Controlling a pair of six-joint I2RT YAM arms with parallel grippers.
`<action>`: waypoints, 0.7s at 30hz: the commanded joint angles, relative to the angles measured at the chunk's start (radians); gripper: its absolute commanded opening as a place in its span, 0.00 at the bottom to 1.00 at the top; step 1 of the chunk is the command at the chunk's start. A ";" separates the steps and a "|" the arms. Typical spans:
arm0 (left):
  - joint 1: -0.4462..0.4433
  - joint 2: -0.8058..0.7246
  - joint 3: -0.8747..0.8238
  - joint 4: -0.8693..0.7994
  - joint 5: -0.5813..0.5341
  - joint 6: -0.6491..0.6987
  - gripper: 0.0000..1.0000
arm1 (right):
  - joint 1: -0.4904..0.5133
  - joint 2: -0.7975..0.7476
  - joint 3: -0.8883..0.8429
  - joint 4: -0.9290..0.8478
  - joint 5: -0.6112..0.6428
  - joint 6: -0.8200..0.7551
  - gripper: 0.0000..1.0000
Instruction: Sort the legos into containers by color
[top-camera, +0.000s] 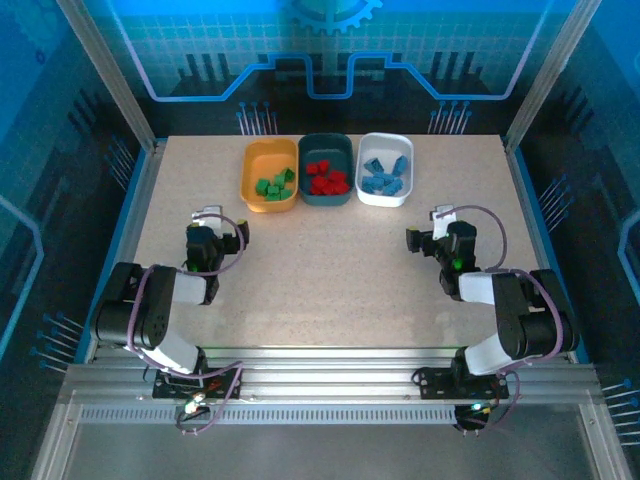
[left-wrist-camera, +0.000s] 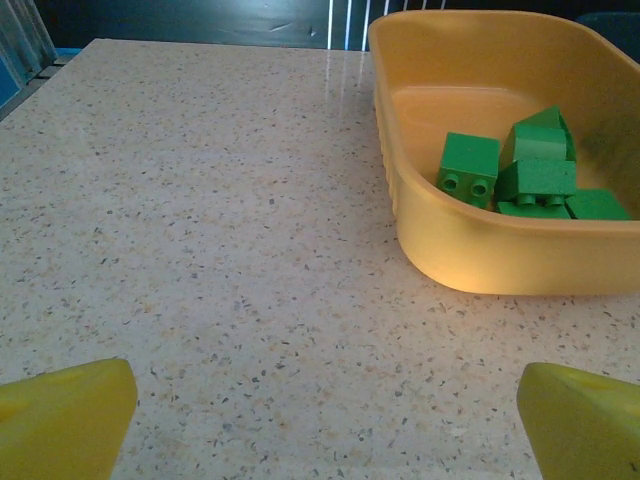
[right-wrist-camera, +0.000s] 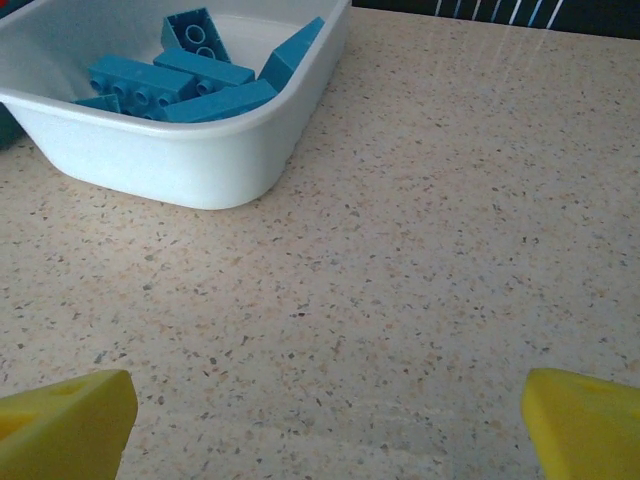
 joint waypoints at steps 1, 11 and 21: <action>-0.001 -0.013 0.013 -0.003 0.025 0.007 0.99 | 0.011 0.008 0.020 0.036 -0.016 -0.009 1.00; -0.001 -0.013 0.014 -0.003 0.025 0.007 0.99 | 0.009 0.008 0.020 0.036 -0.016 -0.009 1.00; -0.004 -0.014 0.003 0.011 0.075 0.028 0.99 | 0.009 0.008 0.020 0.036 -0.016 -0.009 1.00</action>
